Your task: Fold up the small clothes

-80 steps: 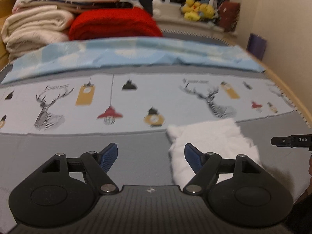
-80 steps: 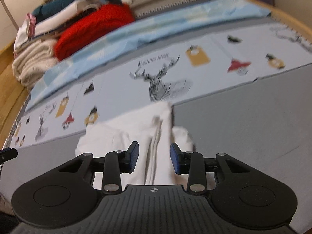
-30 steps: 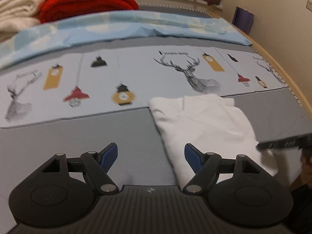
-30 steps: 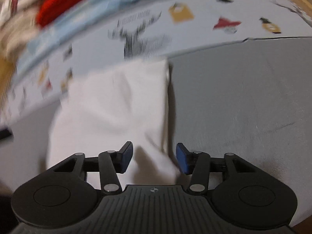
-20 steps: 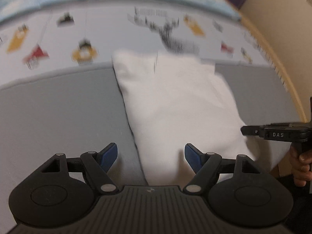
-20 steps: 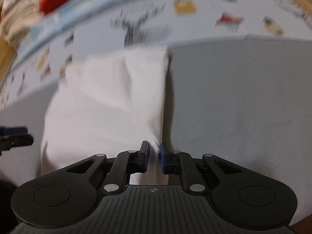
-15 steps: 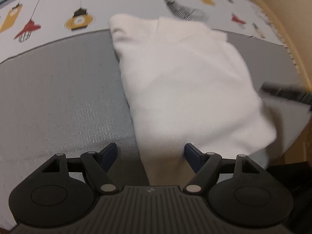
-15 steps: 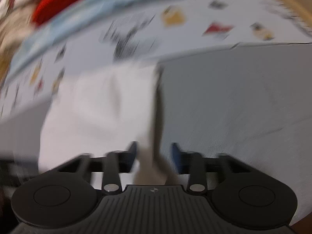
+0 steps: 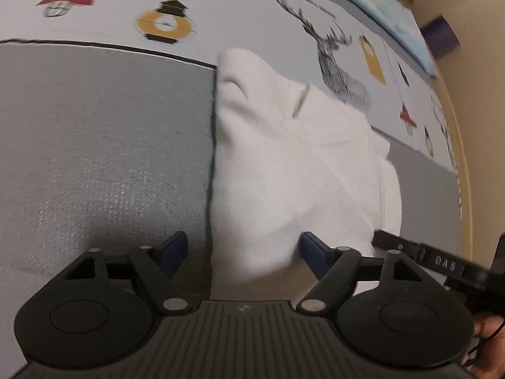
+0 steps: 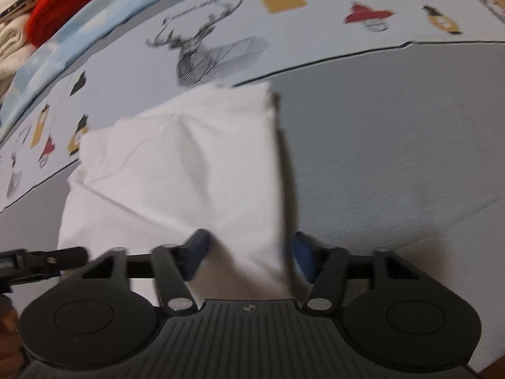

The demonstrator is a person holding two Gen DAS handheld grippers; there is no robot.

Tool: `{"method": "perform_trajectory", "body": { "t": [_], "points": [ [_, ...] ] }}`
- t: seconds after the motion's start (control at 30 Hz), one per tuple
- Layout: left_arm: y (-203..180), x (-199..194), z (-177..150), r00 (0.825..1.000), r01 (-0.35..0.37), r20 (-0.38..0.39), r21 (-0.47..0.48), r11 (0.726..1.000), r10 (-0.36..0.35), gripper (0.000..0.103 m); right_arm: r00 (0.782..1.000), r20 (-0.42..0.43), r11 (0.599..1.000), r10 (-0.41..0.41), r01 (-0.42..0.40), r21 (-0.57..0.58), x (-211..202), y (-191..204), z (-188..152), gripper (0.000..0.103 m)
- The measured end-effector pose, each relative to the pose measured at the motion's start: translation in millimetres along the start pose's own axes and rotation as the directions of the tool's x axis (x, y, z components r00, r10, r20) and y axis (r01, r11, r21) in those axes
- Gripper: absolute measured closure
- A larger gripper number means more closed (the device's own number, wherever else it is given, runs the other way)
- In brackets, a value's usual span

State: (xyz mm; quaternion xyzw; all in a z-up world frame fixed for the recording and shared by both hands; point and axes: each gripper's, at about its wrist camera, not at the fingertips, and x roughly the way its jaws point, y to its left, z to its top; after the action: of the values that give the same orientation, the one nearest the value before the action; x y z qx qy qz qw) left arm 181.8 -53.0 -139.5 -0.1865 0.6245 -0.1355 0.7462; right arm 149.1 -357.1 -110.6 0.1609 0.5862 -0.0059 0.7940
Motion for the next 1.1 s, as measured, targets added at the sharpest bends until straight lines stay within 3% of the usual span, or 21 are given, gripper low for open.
{"method": "perform_trajectory", "body": {
  "t": [0.03, 0.13, 0.23, 0.43, 0.53, 0.63, 0.77, 0.87, 0.93, 1.03, 1.1],
  "points": [
    [-1, 0, -1, 1.0, 0.012, 0.002, 0.017, 1.0, -0.012, 0.042, 1.0, -0.001, 1.0, -0.005, 0.005, 0.0, 2, 4, 0, 0.058],
    [0, -4, 0, 1.0, 0.028, 0.012, 0.05, 0.998, -0.028, 0.064, 1.0, 0.005, 1.0, -0.02, 0.02, -0.01, 2, 15, 0, 0.07],
    [2, -25, 3, 0.997, 0.006, 0.079, 0.079, 0.997, -0.012, 0.07, 0.999, 0.048, 0.999, 0.023, -0.022, -0.026, -2, 25, 3, 0.081],
    [31, -71, 14, 0.979, -0.077, 0.196, 0.079, 0.994, 0.06, 0.07, 0.972, 0.155, 0.981, 0.174, -0.157, -0.116, -10, 69, 0, 0.081],
    [49, -90, 20, 0.964, -0.118, 0.245, 0.044, 0.992, 0.104, 0.062, 0.952, 0.2, 0.964, 0.233, -0.199, -0.178, -15, 92, -4, 0.078],
    [64, -109, 19, 0.949, -0.141, 0.288, 0.029, 0.99, 0.127, 0.053, 0.964, 0.21, 0.973, 0.164, -0.123, -0.195, -13, 100, -3, 0.07],
    [62, -114, 11, 0.964, -0.119, 0.252, 0.101, 0.988, 0.091, 0.053, 0.98, 0.169, 0.979, 0.108, -0.075, -0.187, -12, 98, -5, 0.07],
    [48, -103, 1, 0.972, -0.137, 0.216, 0.21, 0.968, 0.091, 0.053, 0.977, 0.15, 0.973, 0.153, -0.123, -0.194, -19, 95, -11, 0.053],
    [46, -90, -6, 0.98, -0.141, 0.17, 0.256, 0.956, 0.099, 0.054, 0.984, 0.085, 0.96, 0.156, -0.131, -0.248, -14, 100, -19, 0.049],
    [47, -62, -19, 0.968, -0.251, 0.084, 0.312, 0.916, 0.237, 0.051, 0.999, 0.04, 0.933, -0.007, 0.021, -0.36, 3, 107, -35, 0.047],
    [50, -56, -24, 0.962, -0.271, 0.047, 0.302, 0.914, 0.27, 0.051, 0.999, 0.035, 0.955, 0.021, -0.01, -0.296, 0, 98, -32, 0.049]
  ]
}}
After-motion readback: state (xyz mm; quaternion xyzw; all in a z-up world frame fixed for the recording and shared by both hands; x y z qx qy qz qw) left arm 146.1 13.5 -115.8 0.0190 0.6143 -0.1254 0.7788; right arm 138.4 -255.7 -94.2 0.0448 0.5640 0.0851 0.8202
